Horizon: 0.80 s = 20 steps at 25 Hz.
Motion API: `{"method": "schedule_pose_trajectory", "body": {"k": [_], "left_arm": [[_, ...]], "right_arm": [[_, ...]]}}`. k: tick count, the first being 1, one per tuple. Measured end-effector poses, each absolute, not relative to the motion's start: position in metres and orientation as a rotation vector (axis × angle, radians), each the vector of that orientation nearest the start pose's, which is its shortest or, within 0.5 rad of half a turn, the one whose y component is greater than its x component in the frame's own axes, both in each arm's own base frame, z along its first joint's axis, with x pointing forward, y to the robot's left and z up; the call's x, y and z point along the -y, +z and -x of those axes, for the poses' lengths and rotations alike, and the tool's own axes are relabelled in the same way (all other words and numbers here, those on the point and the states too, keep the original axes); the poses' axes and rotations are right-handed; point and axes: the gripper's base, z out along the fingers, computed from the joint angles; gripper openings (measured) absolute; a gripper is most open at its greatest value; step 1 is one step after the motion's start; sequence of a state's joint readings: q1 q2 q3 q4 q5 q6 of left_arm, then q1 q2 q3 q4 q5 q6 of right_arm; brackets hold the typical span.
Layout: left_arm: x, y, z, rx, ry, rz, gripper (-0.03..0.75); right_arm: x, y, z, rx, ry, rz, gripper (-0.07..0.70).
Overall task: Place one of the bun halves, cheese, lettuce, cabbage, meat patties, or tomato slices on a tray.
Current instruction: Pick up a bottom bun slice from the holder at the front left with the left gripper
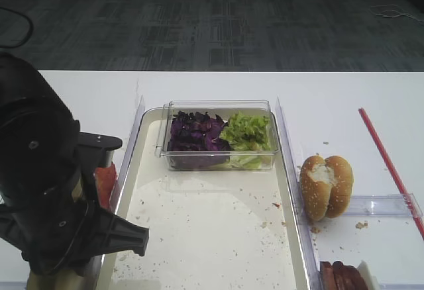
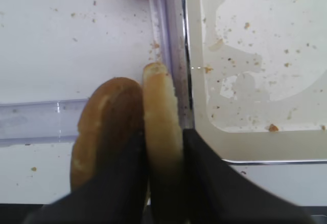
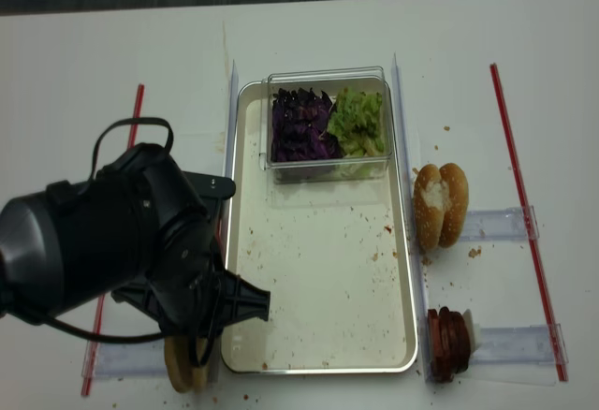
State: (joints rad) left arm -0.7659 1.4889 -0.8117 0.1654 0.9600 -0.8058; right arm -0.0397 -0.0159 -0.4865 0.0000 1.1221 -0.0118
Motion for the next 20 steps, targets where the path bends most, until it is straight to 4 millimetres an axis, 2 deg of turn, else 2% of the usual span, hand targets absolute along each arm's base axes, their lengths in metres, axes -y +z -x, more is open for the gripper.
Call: {"method": "schedule_pose_trajectory", "body": {"k": [6,20], "left_arm": [[0.1561,0.1962,-0.1801,-3.030,0.129,-0.081,0.099],[0.1575,0.1964,-0.1781,-3.048,0.101,-0.098,0.078]], "right_arm": [[-0.0003,0.2685,0.0084,-2.103,-0.031,-0.029,0.308],[-0.0003,0.2685,0.0084,-2.103,-0.031,-0.029,0.308]]}}
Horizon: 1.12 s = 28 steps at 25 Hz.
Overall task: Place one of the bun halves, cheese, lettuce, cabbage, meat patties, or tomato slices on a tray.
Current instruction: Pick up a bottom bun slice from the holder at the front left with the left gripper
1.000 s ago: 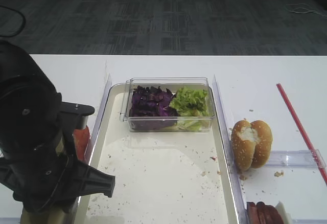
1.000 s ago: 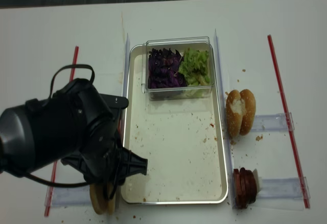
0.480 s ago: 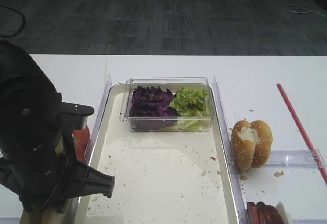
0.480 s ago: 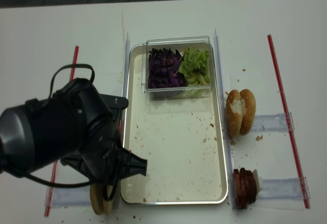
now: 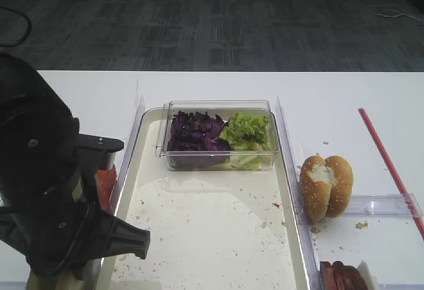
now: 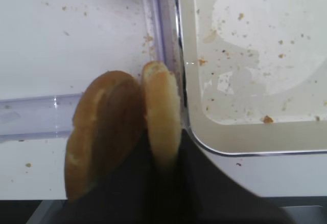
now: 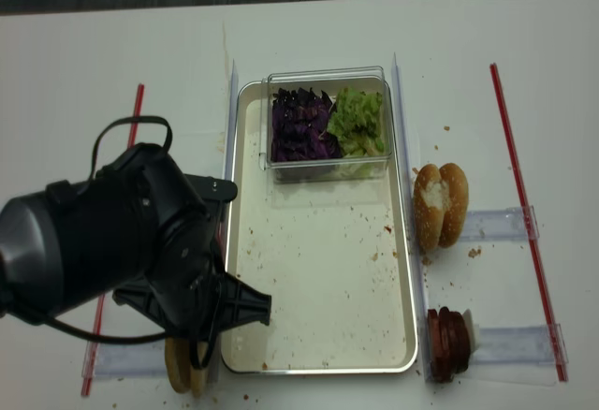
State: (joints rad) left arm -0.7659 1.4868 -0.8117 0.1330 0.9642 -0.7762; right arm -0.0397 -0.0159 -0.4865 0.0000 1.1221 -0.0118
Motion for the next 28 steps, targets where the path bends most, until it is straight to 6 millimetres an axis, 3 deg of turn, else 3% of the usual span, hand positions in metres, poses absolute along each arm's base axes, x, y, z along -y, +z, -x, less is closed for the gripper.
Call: {"method": "schedule_pose_trajectory", "body": {"k": [4,14,28], "left_arm": [[0.155,0.207,-0.175,-3.022,0.051,-0.097,0.078],[0.139,0.255,-0.157,-2.865,-0.157,-0.073,0.075],[0.139,0.259,-0.161,-2.815,-0.224,-0.053,0.074]], "right_arm": [[0.000,0.269,0.008,-2.103,-0.031,-0.029,0.308],[0.000,0.269,0.008,-2.103,-0.031,-0.029,0.308],[0.000,0.269,0.008,-2.101,-0.030,-0.031,0.308]]}}
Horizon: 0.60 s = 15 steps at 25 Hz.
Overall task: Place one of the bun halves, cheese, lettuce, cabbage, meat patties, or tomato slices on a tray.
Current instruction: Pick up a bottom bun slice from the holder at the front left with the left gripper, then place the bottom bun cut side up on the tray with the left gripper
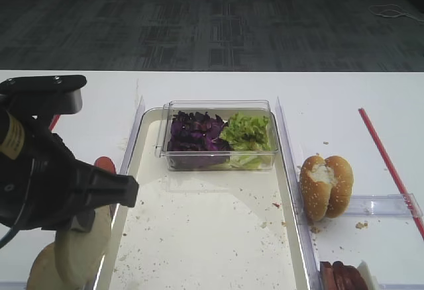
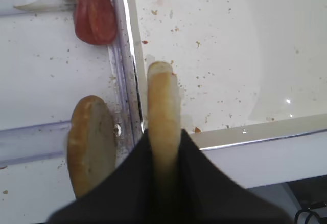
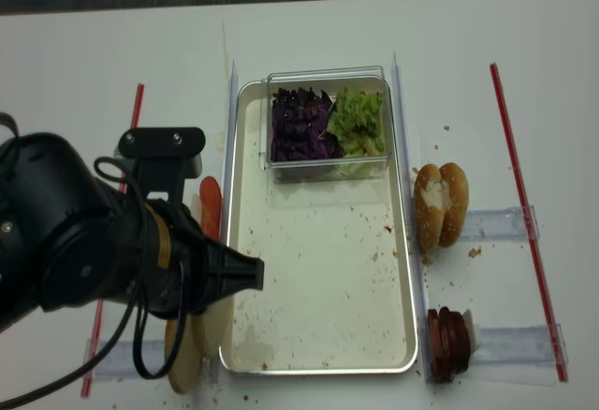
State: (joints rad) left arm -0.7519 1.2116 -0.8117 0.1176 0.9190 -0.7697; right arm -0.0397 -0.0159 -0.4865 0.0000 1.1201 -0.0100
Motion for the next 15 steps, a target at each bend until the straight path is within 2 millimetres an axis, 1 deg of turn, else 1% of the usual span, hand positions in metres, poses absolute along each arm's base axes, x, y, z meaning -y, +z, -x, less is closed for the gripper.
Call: {"method": "schedule_pose_trajectory", "body": {"k": [3,11,15], "left_arm": [[0.137,0.258,-0.172,-2.830,-0.191,-0.035,0.073],[0.144,0.264,-0.211,-2.846,-0.149,-0.072,0.071],[0.140,0.258,-0.219,-2.877,-0.112,-0.103,0.070]], "right_arm": [[0.000,0.269,0.008,-2.101,-0.030,-0.031,0.308],[0.000,0.269,0.008,-2.101,-0.030,-0.031,0.308],[0.000,0.269,0.008,-2.101,-0.030,-0.031,0.308]]}}
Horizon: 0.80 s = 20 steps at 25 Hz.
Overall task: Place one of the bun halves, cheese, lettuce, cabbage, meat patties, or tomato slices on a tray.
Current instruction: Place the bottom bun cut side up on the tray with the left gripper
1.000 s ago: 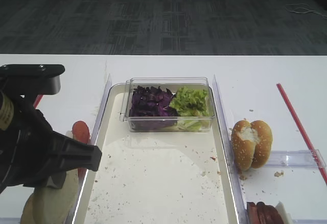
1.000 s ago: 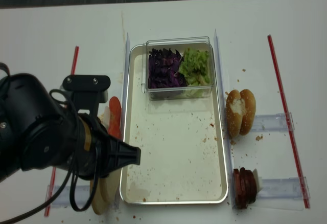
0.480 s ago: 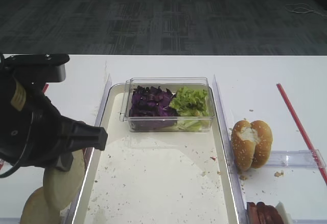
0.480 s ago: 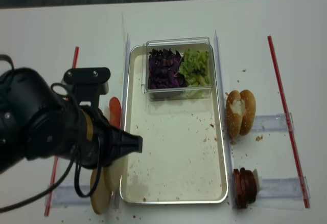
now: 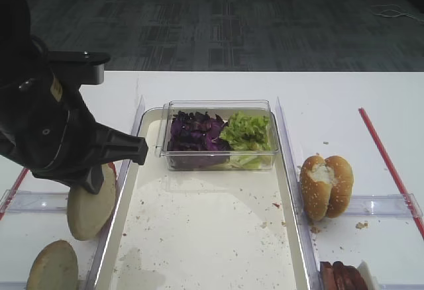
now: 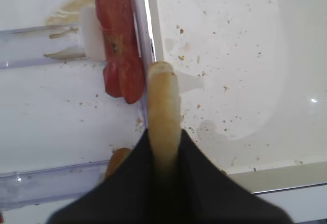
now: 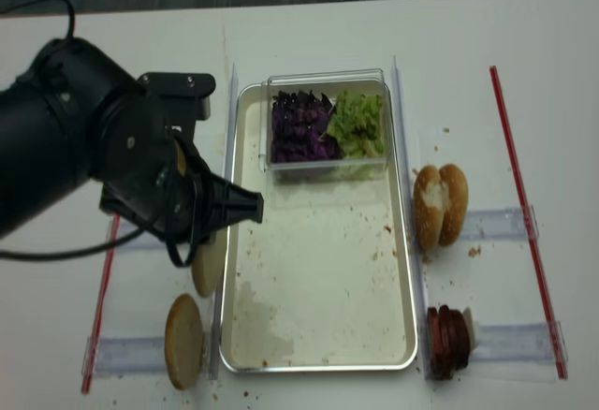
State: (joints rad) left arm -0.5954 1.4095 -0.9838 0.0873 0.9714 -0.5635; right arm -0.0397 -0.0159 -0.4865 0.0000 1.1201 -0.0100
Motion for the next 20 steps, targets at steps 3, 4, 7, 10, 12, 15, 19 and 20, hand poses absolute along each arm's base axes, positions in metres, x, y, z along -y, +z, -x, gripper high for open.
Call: {"method": "schedule_pose_trajectory", "body": {"k": [3,4,7,10,12,15,19,20], "left_arm": [[0.146,0.257,-0.219,-2.881,-0.198,-0.202,0.070],[0.151,0.257,-0.218,-2.875,-0.270,-0.245,0.070],[0.166,0.261,-0.216,-2.832,-0.506,-0.318,0.070],[0.176,0.266,-0.215,-2.777,-0.677,-0.373,0.069],[0.180,0.268,-0.215,-2.748,-0.746,-0.388,0.069],[0.183,0.270,-0.215,-2.724,-0.794,-0.384,0.069],[0.183,0.265,-0.220,-2.733,-0.786,-0.379,0.069],[0.182,0.262,-0.222,-2.746,-0.782,-0.365,0.068]], "right_arm": [[0.000,0.269,0.008,-2.101,-0.030,-0.031,0.308],[0.000,0.269,0.008,-2.101,-0.030,-0.031,0.308],[0.000,0.269,0.008,-2.101,-0.030,-0.031,0.308],[0.000,0.269,0.008,-2.101,-0.030,-0.031,0.308],[0.000,0.269,0.008,-2.101,-0.030,-0.031,0.308],[0.000,0.269,0.008,-2.101,-0.030,-0.031,0.308],[0.000,0.269,0.008,-2.101,-0.030,-0.031,0.308],[0.000,0.269,0.008,-2.101,-0.030,-0.031,0.308]]}}
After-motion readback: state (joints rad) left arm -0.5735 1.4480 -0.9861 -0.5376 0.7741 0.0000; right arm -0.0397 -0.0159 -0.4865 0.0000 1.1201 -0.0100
